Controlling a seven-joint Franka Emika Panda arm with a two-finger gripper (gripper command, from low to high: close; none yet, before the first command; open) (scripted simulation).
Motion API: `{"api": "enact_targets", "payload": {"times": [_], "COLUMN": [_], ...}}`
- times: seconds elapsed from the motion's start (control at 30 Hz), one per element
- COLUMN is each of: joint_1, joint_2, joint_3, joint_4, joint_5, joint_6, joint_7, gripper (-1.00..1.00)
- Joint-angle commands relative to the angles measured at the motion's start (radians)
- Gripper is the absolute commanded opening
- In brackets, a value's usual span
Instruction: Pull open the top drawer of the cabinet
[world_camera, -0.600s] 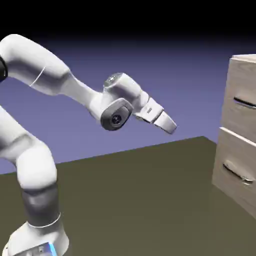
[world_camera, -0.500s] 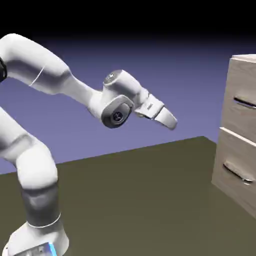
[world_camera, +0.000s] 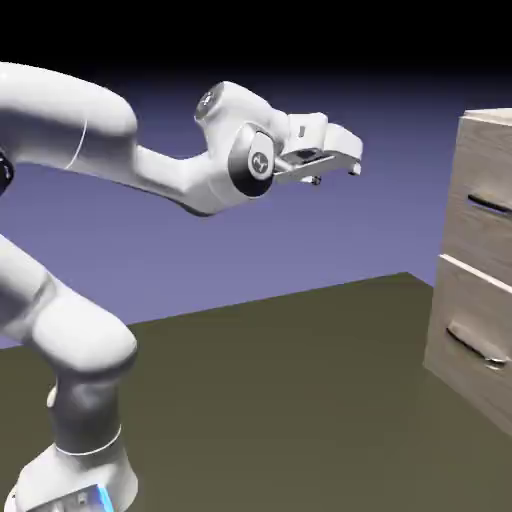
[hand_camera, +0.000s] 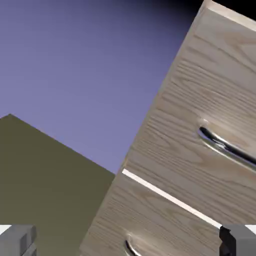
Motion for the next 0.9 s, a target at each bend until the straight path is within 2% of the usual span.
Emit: {"api": "enact_targets", "payload": {"times": [0.0, 0.87], "joint_1": [0.026, 0.704], "joint_2": [-0.006, -0.168], "joint_3": [-0.024, -0.635], "joint_4": [0.014, 0.388], "joint_5": [-0.044, -1.174], "joint_6": [-0.005, -0.137], "joint_7": [0.006, 0.162], "gripper": [0.00, 0.00]}}
